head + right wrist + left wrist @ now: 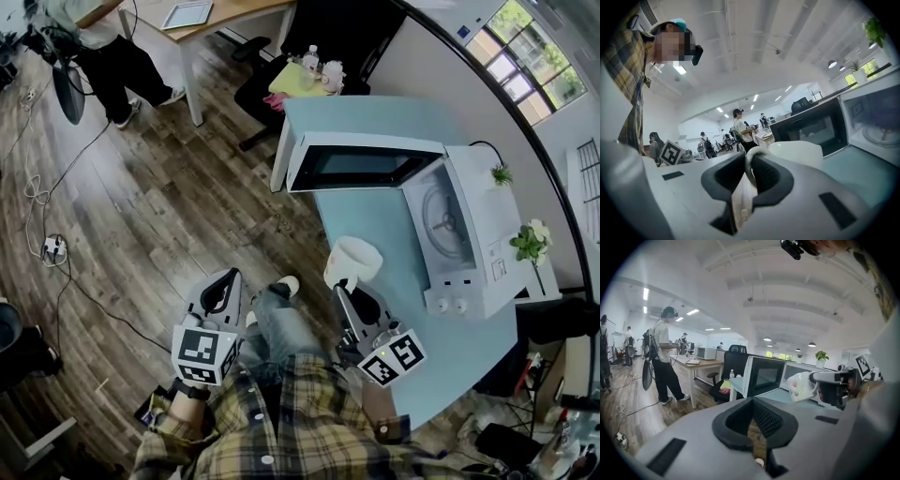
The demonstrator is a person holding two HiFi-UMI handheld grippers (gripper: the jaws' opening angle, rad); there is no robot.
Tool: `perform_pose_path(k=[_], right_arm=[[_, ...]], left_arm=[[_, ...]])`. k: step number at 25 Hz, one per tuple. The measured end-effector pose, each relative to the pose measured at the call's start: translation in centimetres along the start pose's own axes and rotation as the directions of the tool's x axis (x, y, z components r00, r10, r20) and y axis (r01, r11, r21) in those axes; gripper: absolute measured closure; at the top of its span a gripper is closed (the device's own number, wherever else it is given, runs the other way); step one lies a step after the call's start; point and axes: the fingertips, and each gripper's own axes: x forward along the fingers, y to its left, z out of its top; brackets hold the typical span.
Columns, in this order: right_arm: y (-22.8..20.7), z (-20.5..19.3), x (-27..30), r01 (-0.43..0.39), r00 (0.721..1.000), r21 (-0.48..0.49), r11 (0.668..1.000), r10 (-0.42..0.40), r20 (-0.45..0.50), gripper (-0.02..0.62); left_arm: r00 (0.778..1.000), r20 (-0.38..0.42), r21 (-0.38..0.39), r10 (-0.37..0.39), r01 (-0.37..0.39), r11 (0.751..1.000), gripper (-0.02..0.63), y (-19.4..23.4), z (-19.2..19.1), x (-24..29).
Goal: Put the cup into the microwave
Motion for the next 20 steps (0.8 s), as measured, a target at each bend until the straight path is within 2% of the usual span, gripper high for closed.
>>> perform_pose_path(k=[6, 10, 16, 20], right_arm=[[-4.5, 1.8, 2.0, 0.057, 0.998, 0.008, 0.998, -0.058, 0.038, 0.540], [-7.9, 3.2, 2.5, 0.116, 0.991, 0.027, 0.993, -0.118, 0.063, 0.540], [-13.3, 6.0, 1.7, 0.221, 0.969, 0.044, 0.974, -0.225, 0.103, 0.540], [-16.1, 6.9, 0.1, 0.289, 0.947, 0.072, 0.955, -0.296, 0.122, 0.540]], left_arm=[[0.997, -0.009, 0.040, -0.078, 0.078, 0.996, 0.614, -0.8, 2.4, 6.1], [0.986, -0.018, 0.081, -0.167, 0.168, 0.982, 0.614, -2.4, 4.9, 10.7], [0.956, -0.050, 0.127, -0.291, 0.295, 0.947, 0.614, -6.2, 7.9, 17.2], [0.921, -0.080, 0.168, -0.380, 0.388, 0.906, 0.614, -9.6, 9.4, 20.7]])
